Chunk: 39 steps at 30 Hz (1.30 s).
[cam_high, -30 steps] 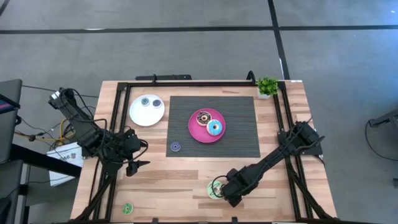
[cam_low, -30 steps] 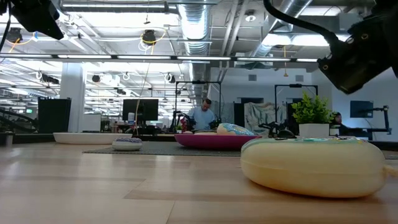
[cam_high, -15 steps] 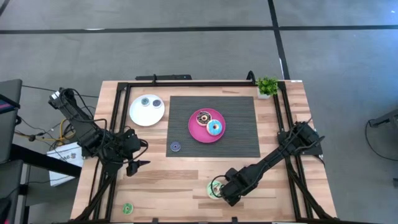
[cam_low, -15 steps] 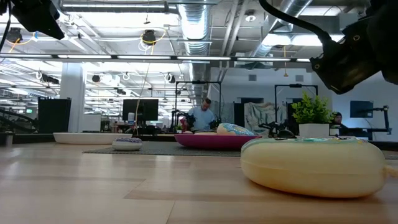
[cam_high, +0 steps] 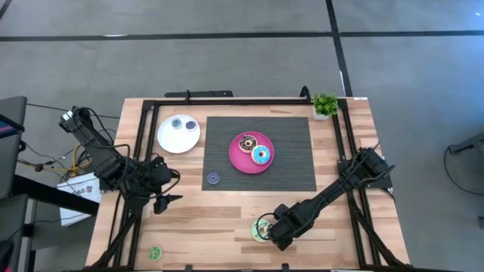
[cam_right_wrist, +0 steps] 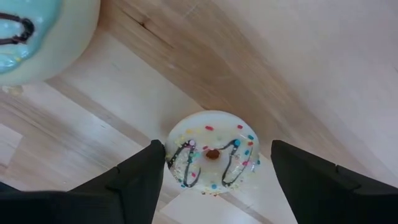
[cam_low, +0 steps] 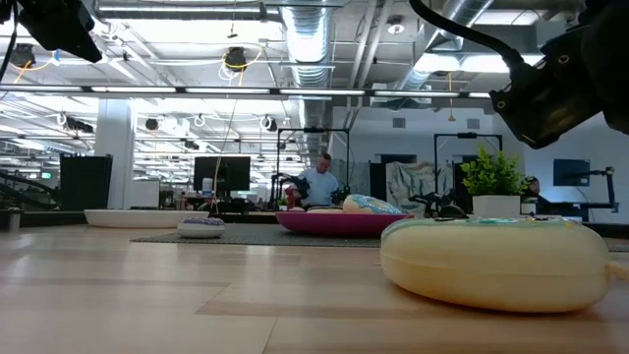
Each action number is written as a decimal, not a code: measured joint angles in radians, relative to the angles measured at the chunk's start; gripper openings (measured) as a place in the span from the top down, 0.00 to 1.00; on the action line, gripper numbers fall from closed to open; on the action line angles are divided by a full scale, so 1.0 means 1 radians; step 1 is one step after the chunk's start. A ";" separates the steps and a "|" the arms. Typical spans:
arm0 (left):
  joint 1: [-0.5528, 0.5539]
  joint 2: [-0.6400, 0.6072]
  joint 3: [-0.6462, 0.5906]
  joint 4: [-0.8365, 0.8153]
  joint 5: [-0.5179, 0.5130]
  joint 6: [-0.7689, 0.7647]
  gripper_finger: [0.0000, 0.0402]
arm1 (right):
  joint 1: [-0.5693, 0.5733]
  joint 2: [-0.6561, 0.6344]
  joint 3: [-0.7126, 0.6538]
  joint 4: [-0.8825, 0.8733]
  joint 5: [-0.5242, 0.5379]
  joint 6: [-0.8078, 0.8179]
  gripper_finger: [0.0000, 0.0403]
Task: Pick & Place donuts
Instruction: Move the small white donut to the center of the table
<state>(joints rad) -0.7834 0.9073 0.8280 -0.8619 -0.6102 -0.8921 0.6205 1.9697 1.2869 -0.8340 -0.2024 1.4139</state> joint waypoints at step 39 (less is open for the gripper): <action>0.000 0.000 0.000 0.000 0.001 0.011 0.13 | -0.041 -0.053 0.000 -0.044 0.003 -0.035 0.58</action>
<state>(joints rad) -0.7837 0.9071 0.8280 -0.8623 -0.6094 -0.8814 0.5799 1.9172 1.2873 -0.8784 -0.1995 1.3788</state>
